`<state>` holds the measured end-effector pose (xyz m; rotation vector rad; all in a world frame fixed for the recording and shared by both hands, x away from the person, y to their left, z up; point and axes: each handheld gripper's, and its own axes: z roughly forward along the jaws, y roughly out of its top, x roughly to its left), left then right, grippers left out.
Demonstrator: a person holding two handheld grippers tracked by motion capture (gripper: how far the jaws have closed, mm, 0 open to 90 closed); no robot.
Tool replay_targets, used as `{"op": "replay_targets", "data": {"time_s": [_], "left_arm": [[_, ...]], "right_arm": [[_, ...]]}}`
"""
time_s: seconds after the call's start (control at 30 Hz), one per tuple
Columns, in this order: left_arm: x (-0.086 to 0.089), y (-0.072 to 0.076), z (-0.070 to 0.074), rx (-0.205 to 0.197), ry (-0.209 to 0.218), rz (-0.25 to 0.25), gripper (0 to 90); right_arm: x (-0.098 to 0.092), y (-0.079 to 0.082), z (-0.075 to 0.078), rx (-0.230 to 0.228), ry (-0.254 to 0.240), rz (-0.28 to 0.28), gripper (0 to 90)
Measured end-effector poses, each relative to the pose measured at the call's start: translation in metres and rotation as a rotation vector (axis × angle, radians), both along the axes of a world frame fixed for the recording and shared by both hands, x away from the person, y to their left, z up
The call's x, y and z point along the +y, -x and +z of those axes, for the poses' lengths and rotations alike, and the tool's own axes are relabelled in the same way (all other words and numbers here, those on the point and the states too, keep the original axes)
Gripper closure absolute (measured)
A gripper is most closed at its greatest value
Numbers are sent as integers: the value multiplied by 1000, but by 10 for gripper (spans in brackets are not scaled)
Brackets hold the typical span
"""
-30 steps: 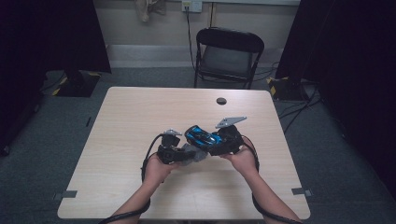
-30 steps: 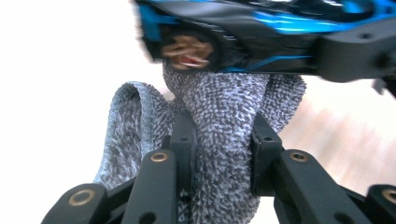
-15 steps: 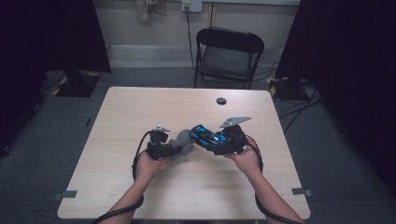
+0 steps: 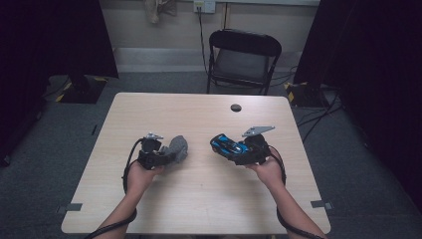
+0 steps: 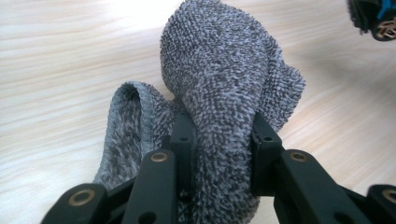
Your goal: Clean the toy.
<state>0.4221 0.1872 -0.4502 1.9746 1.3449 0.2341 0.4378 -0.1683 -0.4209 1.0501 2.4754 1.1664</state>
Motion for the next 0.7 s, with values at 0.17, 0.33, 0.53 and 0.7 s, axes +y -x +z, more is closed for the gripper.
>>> {"op": "replay_targets", "data": {"time_s": [0.17,0.33,0.53,0.7], "left_arm": [[12,1,3,-3,-19,27,689],[20,0,3,-1,-23,48,689],[33,-4,1,15,-39,74,689],[39,-6,-3,28,-54,82,689]], "right_arm": [[-10,0,-7,12,1,-23,252],[-22,0,-12,4,11,-52,252],[-44,-1,-15,0,15,-93,252],[-58,-3,-19,-4,30,-128,252]]}}
